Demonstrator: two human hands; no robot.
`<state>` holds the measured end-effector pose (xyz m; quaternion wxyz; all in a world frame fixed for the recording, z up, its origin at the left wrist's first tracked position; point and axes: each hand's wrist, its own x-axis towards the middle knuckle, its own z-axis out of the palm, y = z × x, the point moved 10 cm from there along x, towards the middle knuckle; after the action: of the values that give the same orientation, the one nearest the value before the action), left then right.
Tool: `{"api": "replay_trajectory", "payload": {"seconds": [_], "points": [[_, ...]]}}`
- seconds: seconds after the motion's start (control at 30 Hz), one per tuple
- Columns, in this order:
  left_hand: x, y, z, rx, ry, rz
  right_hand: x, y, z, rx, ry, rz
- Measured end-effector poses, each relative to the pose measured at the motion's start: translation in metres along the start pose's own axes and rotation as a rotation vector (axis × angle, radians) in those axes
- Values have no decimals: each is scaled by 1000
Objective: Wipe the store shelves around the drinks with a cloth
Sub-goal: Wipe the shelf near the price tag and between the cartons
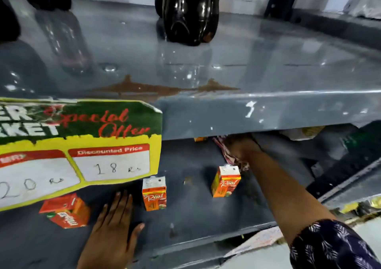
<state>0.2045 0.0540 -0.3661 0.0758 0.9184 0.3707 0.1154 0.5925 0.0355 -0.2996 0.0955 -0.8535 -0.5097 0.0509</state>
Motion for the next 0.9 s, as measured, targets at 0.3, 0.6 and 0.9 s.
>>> {"api": "replay_trajectory", "payload": {"seconds": [0.3, 0.6, 0.9], "points": [[-4, 6, -10, 18, 43, 26, -2, 17, 42, 39, -9, 41], [-7, 12, -21, 34, 54, -14, -99, 22, 37, 41, 68, 26], [-10, 10, -21, 11, 14, -7, -211, 6, 23, 212, 149, 85]]}}
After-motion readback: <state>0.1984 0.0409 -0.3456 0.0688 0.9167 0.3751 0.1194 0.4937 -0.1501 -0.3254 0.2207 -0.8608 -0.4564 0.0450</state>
